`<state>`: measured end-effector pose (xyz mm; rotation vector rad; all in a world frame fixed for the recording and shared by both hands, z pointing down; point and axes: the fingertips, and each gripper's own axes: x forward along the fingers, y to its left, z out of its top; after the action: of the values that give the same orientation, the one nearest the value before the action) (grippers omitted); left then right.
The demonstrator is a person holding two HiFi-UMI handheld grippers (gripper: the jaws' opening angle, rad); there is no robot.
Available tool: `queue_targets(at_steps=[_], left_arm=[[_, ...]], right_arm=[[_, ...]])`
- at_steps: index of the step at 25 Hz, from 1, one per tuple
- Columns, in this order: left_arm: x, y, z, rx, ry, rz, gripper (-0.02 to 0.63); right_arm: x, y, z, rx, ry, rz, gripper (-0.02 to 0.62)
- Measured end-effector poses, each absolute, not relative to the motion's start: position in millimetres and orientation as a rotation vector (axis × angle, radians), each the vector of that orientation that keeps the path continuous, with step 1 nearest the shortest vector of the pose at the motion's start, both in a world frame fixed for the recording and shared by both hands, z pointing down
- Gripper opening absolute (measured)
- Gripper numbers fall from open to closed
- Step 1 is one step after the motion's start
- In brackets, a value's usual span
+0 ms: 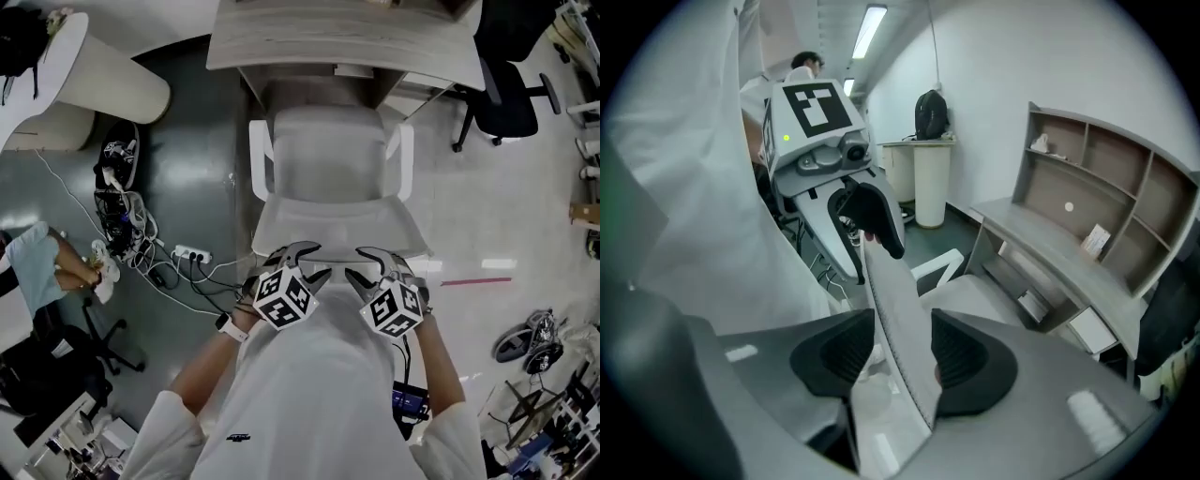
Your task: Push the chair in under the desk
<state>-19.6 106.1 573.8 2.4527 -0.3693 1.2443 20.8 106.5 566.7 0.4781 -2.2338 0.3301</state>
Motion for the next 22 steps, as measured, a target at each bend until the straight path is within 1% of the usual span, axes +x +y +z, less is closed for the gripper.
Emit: queue_targets(at_steps=[6,11,12,14,16,18,20,22], left_arm=[[-24,113,599,2.471,-0.292,1.457,0.206],[-25,117,619,2.440,-0.266,1.501,0.206],[-24,115,622,2.431,-0.283,1.488,0.206],[-24,113,624,2.407,-0.290,1.466,0.209],[-23,114,624,2.395,-0.265,1.473,0.206],[-23,118,624,2.391,-0.224,1.497,0.186],[-22,122,623,2.387,-0.187,1.541,0.143],[-21,123,623,2.383,-0.168,1.593,0.132]], right_arm=[[26,112,590,0.413,-2.183,0.322,0.187],[30,117,610,0.347,-2.147,0.314,0.188],[29,118,613,0.331,-2.147,0.318,0.183],[27,122,617,0.301,-2.149,0.322,0.133],[26,123,618,0.287,-2.147,0.307,0.129],[25,125,618,0.271,-2.140,0.287,0.125],[25,126,619,0.249,-2.126,0.264,0.121],[25,126,620,0.231,-2.111,0.254,0.118]])
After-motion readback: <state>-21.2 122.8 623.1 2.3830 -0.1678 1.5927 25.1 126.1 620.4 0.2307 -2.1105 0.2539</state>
